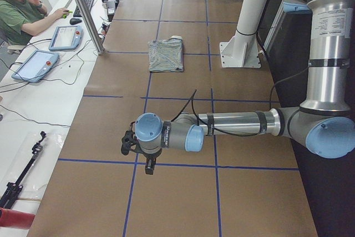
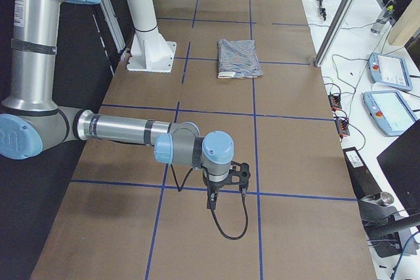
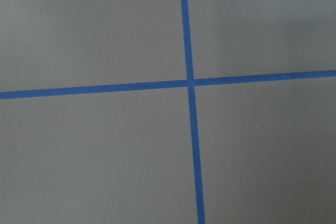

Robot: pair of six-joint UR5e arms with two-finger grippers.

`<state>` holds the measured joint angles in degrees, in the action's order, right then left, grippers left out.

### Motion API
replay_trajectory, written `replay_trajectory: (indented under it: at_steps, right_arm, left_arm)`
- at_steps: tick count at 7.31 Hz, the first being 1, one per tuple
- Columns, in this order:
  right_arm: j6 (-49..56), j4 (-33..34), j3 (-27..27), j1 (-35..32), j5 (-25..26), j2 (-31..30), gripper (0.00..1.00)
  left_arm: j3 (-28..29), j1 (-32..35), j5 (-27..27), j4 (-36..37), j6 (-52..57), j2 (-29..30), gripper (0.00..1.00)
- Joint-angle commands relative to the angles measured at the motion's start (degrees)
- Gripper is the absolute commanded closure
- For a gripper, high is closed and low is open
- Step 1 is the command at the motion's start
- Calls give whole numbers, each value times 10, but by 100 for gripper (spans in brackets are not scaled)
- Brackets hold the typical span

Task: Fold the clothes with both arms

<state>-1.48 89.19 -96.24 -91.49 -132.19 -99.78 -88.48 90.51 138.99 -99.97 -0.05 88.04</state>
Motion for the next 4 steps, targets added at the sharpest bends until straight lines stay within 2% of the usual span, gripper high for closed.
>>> replay_trajectory:
  at_steps: [1, 4]
  right_arm:
    - [2, 0, -9, 0, -1, 3, 0]
    - [3, 0, -14, 1, -1, 5, 0]
  left_arm:
    - [-2, -1, 1, 0, 2, 2, 0]
    - [-3, -1, 1, -1, 7, 2, 0]
